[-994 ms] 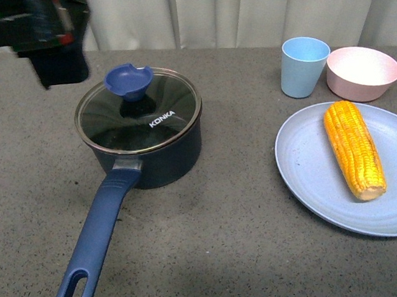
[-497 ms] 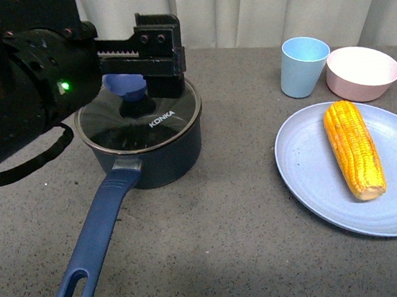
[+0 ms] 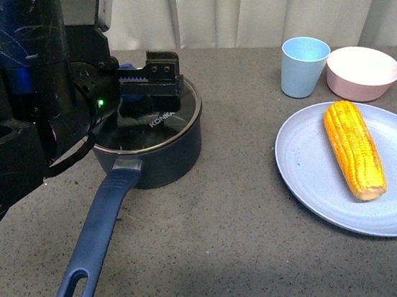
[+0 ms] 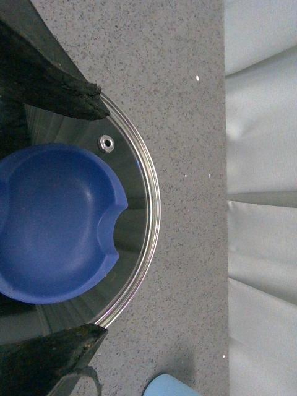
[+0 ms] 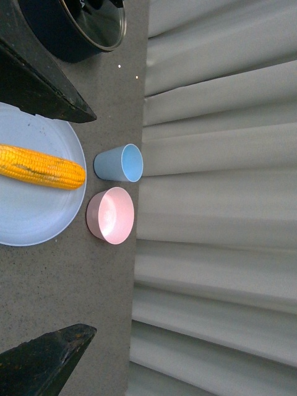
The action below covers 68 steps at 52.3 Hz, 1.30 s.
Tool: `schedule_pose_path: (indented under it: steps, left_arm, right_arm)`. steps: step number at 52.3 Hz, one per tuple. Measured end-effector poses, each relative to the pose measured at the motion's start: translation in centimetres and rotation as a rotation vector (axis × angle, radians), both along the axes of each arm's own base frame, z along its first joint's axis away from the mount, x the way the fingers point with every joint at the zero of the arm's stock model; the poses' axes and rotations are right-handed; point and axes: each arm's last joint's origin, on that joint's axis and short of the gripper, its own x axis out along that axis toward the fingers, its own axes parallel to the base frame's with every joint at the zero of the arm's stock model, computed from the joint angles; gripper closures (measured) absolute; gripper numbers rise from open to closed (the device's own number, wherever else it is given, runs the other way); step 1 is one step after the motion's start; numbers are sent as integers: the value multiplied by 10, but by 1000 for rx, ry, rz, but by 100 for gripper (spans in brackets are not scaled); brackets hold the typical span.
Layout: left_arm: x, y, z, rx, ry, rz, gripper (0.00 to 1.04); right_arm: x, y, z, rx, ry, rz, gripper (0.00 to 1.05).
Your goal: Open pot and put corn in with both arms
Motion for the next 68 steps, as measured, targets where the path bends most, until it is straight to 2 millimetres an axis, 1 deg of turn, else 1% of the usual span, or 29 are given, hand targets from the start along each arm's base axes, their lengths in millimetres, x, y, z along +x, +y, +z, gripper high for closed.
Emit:
schedule_pose_path:
  steps: [7, 14, 16, 17, 21, 22, 24, 43, 52, 56, 60, 64, 68]
  left_arm:
    - [2, -3, -5, 2, 12, -15, 7]
    - [5, -6, -5, 0, 11, -22, 7]
    - [6, -6, -5, 2, 10, -17, 12]
    - [6, -6, -6, 3, 12, -16, 17]
    - [7, -5, -6, 4, 13, -11, 33]
    - [7, -5, -6, 4, 13, -12, 36]
    - [7, -5, -6, 5, 13, -12, 39]
    - [8, -5, -2, 3, 7, -11, 40]
    - [11, 1, 11, -29, -39, 7, 40]
    - [13, 9, 22, -49, -84, 28, 40]
    - [14, 19, 25, -59, -104, 55, 40]
    - [18, 41, 23, -58, -101, 113, 40]
    - [22, 69, 21, -60, -136, 187, 40]
  right_arm:
    - [0, 0, 0, 0, 0, 0, 9]
    - [0, 0, 0, 0, 0, 0, 9]
    - [0, 0, 0, 0, 0, 0, 9]
    - [0, 0, 0, 0, 0, 0, 9]
    - [0, 0, 0, 0, 0, 0, 9]
    - [0, 0, 0, 0, 0, 0, 9]
    - [0, 0, 0, 0, 0, 0, 9]
    - [0, 0, 0, 0, 0, 0, 9]
    - [0, 0, 0, 0, 0, 0, 9]
    - [0, 0, 0, 0, 0, 0, 9]
    - [0, 0, 0, 0, 0, 0, 9]
    - [0, 0, 0, 0, 0, 0, 9]
    - [0, 0, 0, 0, 0, 0, 9]
